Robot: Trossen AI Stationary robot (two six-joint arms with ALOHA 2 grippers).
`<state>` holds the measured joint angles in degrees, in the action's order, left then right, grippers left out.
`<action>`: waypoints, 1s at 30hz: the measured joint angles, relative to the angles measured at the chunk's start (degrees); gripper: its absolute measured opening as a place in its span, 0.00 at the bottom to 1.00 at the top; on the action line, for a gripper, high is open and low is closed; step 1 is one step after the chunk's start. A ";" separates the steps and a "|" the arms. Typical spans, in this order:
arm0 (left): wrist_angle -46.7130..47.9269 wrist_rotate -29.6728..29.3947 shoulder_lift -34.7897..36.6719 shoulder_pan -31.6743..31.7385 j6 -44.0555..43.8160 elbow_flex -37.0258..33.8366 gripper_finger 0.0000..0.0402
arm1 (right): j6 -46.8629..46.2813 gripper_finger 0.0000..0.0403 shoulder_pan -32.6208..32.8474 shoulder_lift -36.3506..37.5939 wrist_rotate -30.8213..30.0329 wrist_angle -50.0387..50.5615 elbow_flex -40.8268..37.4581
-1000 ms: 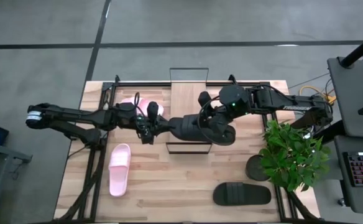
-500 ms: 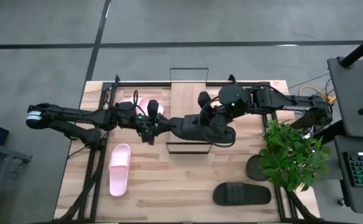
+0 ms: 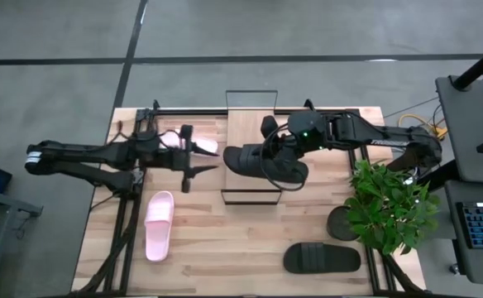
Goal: Pick and place slides into the shelf
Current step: Put the top black slides on the shelf
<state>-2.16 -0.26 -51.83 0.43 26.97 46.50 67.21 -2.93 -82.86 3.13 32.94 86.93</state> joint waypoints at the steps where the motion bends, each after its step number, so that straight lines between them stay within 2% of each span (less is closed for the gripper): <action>1: 1.22 0.02 1.24 0.00 -2.74 -0.30 0.32 | 0.67 0.02 -0.20 -0.33 -0.17 -0.76 -0.45; 6: 1.37 -0.03 6.39 0.04 -13.09 -1.57 0.32 | 4.68 0.02 -0.78 -1.80 -0.41 -3.31 -3.12; 13: 4.67 -0.01 11.18 0.04 -21.55 -1.86 0.32 | 11.65 0.02 -0.88 -6.89 -1.67 -5.53 -4.92; 22: 10.57 -0.01 14.70 0.04 -23.77 -1.88 0.32 | 12.97 0.02 -0.86 -9.94 -2.78 -7.48 -5.43; 30: 11.09 -0.01 17.12 0.04 -23.68 -1.88 0.32 | 19.10 0.02 -1.19 -9.17 -2.73 -14.29 -13.03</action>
<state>8.92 -0.27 -34.71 0.47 3.29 44.62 86.31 -4.12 -92.02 0.39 18.65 73.91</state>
